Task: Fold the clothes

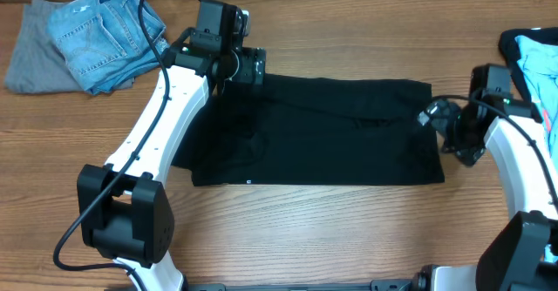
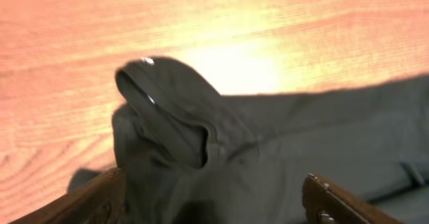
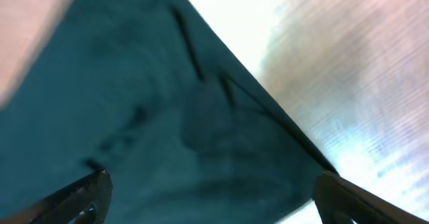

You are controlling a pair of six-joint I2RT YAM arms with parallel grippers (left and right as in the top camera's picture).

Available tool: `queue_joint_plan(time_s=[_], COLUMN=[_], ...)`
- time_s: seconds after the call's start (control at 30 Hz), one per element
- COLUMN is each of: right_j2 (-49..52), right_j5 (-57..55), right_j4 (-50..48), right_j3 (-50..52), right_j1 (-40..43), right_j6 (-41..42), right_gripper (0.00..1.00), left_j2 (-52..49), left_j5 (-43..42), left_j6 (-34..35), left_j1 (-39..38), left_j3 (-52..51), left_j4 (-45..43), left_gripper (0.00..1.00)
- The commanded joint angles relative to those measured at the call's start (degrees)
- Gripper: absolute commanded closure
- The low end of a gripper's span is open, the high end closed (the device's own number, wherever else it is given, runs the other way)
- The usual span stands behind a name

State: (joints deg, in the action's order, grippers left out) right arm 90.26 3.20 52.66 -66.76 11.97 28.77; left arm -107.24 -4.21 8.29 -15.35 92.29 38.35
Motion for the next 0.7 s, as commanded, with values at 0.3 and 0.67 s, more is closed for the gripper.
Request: queue_joint_plan(time_s=[0.3,0.67], right_j2=[1.99,10.54], right_j5=[3.48,3.48], right_j4=[-5.68,-5.07], right_j3=[-5.22,-5.22], right_j1=[0.11,0.11], right_j6=[-0.04,-0.07], right_gripper=[0.00,0.00], left_j2=[-10.73,-15.87], left_j5=[-3.45,-9.14], left_j6=[5.03,9.94], left_j1=[0.87,0.26], left_j3=[0.46,0.46], left_j4=[-4.50,-3.87], left_gripper=[0.07,0.09])
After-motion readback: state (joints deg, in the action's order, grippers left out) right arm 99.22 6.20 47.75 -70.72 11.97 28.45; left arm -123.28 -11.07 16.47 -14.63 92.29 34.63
